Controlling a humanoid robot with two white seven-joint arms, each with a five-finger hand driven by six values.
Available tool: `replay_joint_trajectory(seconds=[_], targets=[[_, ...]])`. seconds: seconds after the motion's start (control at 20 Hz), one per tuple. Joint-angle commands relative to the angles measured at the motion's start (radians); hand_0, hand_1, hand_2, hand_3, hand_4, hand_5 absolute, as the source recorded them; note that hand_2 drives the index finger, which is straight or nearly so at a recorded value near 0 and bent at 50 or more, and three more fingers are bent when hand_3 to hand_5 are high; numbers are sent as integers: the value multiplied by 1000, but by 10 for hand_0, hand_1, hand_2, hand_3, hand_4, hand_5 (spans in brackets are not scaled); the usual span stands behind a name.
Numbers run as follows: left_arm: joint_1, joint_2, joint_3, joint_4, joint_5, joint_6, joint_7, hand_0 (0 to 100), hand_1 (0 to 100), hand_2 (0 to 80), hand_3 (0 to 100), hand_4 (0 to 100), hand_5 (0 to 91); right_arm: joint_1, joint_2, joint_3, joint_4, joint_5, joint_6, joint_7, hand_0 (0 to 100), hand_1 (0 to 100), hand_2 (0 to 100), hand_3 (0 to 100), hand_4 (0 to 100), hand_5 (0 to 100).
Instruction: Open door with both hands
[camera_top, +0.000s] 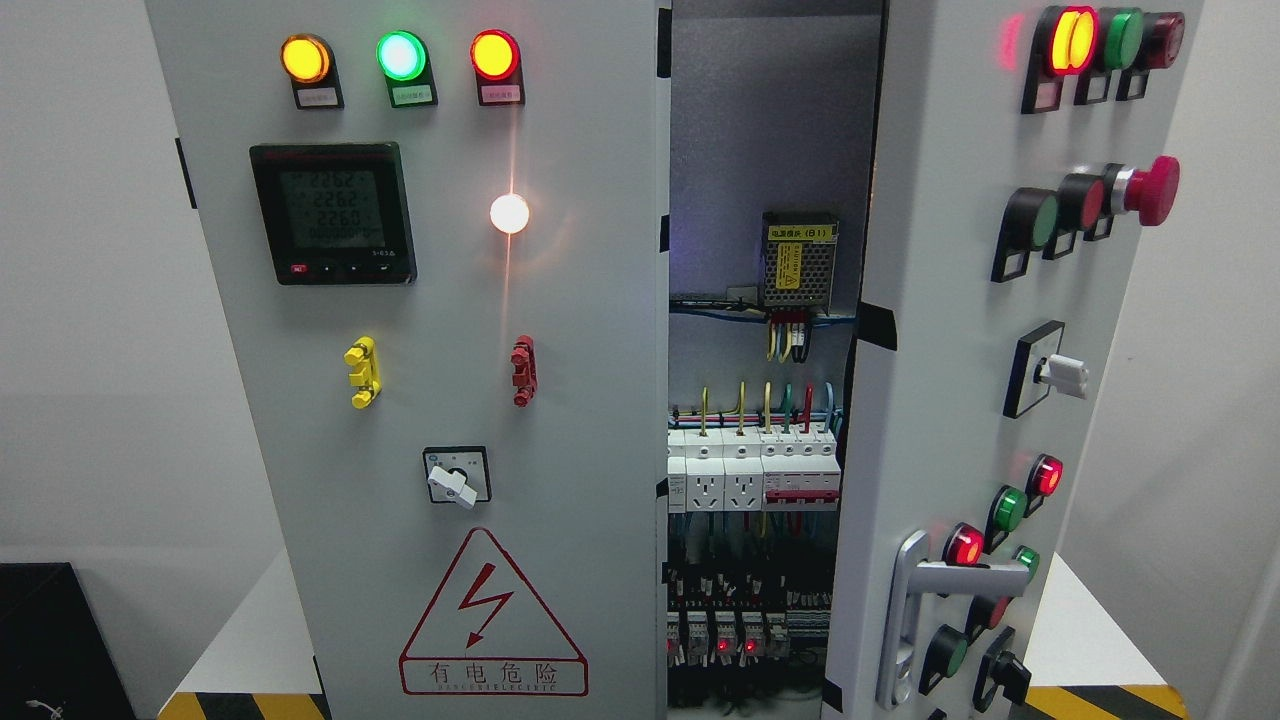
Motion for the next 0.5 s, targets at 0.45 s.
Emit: replay_joint_trajectory(seconds=[0.45], targets=[[251,338,-141,-1013,6,-14,-5,0,0,0,0,0,0,0,0,9,0,0,1,-1,191,0,0,0,0,0]])
